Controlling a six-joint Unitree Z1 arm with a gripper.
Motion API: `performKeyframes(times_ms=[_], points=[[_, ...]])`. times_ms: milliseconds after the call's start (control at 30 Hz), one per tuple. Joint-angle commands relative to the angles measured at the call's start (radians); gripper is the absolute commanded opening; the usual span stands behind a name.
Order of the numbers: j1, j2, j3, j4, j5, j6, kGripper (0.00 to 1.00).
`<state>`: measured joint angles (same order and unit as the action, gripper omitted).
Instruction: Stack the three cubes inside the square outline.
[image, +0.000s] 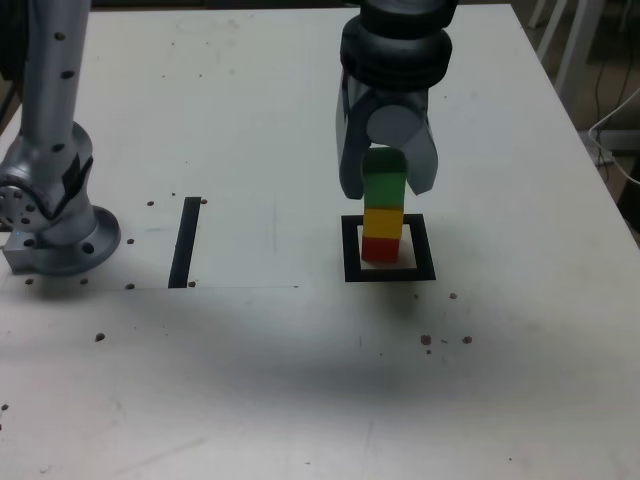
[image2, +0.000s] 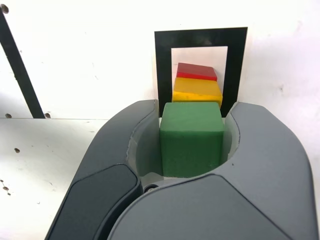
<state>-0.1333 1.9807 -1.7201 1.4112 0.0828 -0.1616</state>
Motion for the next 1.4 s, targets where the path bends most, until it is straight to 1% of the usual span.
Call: performKeyframes(times_ms=[0, 67, 167, 267, 867, 933, 1000, 1133, 1200, 1267, 1367], points=[[0.003, -0.003, 0.005, 0.005, 0.008, -0.006, 0.17], [0.003, -0.003, 0.007, 0.005, 0.014, -0.007, 0.25], [0.003, -0.003, 0.007, 0.003, 0.019, -0.003, 0.39], [0.003, -0.002, 0.007, 0.002, 0.016, 0.004, 0.49], [0.003, 0.002, 0.015, 0.0, -0.01, 0.01, 0.5], [0.003, 0.002, 0.017, -0.004, -0.009, 0.011, 0.52], [0.003, 0.003, 0.018, -0.012, -0.008, 0.015, 0.59], [0.003, 0.002, 0.019, -0.029, -0.006, 0.025, 0.86], [0.003, 0.002, 0.02, -0.034, -0.006, 0.027, 0.95], [0.003, 0.001, 0.024, -0.038, -0.006, 0.027, 0.99], [0.003, -0.001, 0.028, -0.041, -0.005, 0.026, 0.99]])
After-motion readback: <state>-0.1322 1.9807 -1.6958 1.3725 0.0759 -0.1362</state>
